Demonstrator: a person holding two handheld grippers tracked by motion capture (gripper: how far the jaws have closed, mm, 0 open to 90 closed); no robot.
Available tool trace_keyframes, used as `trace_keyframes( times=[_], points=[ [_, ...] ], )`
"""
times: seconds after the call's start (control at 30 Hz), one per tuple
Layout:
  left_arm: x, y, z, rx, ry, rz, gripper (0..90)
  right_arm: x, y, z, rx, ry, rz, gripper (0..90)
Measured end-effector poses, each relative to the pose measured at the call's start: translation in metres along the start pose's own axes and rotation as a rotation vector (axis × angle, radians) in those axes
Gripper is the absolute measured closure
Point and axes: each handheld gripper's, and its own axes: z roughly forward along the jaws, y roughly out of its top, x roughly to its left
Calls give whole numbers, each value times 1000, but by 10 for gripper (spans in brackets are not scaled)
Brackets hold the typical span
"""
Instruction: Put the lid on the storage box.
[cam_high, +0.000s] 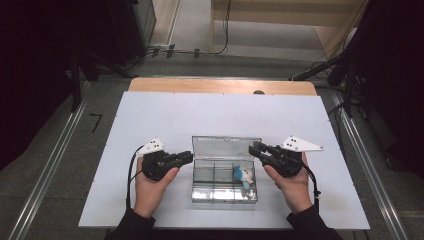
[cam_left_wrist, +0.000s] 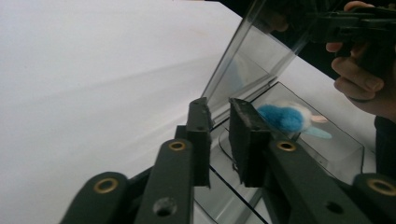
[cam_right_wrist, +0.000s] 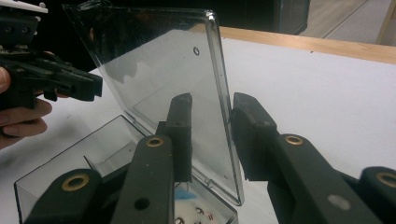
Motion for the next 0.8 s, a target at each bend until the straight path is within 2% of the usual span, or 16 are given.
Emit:
trace_keyframes(
  times=[0.27, 0.8],
  points=[
    [-2, -4, 2, 1, -22, 2, 887, 3, -2, -3, -2, -4, -12, 662],
    [-3, -5, 4, -10, -52, 1, 899, 11, -7, -10, 8, -2, -45, 636]
  ],
)
